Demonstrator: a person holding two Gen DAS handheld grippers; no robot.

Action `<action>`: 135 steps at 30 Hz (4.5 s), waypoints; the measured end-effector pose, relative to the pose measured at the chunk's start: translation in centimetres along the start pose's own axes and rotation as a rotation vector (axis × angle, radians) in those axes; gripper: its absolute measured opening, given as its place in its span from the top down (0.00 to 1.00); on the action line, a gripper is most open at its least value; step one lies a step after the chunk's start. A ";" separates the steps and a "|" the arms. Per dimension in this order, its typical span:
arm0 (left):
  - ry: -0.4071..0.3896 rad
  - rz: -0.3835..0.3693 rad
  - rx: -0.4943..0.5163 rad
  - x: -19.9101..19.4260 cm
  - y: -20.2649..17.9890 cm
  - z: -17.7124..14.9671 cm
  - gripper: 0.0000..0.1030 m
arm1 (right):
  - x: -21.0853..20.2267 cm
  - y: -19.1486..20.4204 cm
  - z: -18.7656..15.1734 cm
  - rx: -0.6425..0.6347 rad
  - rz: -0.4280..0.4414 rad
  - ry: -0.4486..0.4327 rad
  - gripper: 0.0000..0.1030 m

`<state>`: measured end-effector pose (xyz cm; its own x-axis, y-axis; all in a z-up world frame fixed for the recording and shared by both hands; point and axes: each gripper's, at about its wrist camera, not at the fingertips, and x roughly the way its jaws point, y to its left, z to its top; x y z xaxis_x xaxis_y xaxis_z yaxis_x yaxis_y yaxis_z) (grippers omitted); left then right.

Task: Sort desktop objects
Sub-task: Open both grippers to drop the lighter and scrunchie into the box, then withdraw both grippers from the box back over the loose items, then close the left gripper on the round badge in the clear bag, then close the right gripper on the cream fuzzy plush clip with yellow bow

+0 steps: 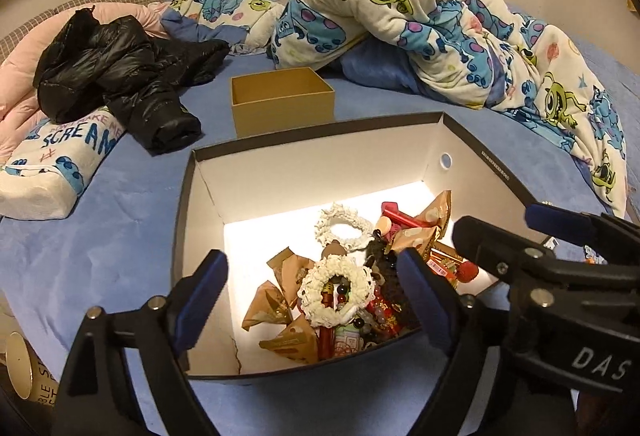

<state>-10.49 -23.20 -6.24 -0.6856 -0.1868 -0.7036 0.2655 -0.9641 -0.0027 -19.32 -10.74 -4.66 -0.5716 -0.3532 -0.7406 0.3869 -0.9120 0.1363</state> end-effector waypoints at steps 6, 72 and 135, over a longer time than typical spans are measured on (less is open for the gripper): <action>-0.009 -0.010 -0.011 -1.0 -0.1 0.5 0.06 | -1.4 -0.6 0.3 0.021 -0.018 -0.028 0.23; 0.144 -0.426 0.337 -1.0 -36.2 -9.4 0.05 | -14.5 -32.8 -14.2 0.437 -0.451 -0.036 0.23; 0.089 -0.448 0.369 0.9 -36.5 -11.7 0.38 | -6.3 -37.5 -12.4 0.502 -0.429 0.048 0.23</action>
<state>-12.90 14.01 -15.06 -0.6124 0.2557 -0.7480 -0.3017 -0.9502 -0.0778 -21.24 28.27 -13.26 -0.5628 0.0623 -0.8243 -0.2588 -0.9603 0.1041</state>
